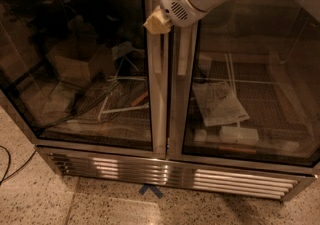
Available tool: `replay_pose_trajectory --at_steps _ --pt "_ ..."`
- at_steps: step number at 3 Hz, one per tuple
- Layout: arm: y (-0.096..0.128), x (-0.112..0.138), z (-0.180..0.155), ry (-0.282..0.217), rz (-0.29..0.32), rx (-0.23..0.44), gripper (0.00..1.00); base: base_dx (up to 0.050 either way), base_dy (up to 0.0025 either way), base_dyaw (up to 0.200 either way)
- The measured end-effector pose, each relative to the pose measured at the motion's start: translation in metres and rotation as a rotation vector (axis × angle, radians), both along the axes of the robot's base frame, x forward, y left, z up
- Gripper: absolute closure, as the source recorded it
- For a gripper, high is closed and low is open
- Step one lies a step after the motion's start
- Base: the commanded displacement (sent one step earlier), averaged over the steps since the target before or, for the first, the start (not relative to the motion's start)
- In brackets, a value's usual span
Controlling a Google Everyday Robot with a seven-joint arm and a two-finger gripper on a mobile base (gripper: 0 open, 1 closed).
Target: Place blue chip bag into bottom drawer
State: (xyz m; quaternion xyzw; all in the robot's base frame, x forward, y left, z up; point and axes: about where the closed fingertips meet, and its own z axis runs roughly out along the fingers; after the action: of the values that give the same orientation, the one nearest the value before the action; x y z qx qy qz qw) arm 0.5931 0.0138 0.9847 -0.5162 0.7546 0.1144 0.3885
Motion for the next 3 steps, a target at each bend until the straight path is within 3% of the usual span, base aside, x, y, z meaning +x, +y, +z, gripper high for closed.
replay_pose_trajectory --at_steps 3 --pt "0.0001 -0.0019 0.001 0.017 0.04 0.047 1.0 0.0 0.0 0.0"
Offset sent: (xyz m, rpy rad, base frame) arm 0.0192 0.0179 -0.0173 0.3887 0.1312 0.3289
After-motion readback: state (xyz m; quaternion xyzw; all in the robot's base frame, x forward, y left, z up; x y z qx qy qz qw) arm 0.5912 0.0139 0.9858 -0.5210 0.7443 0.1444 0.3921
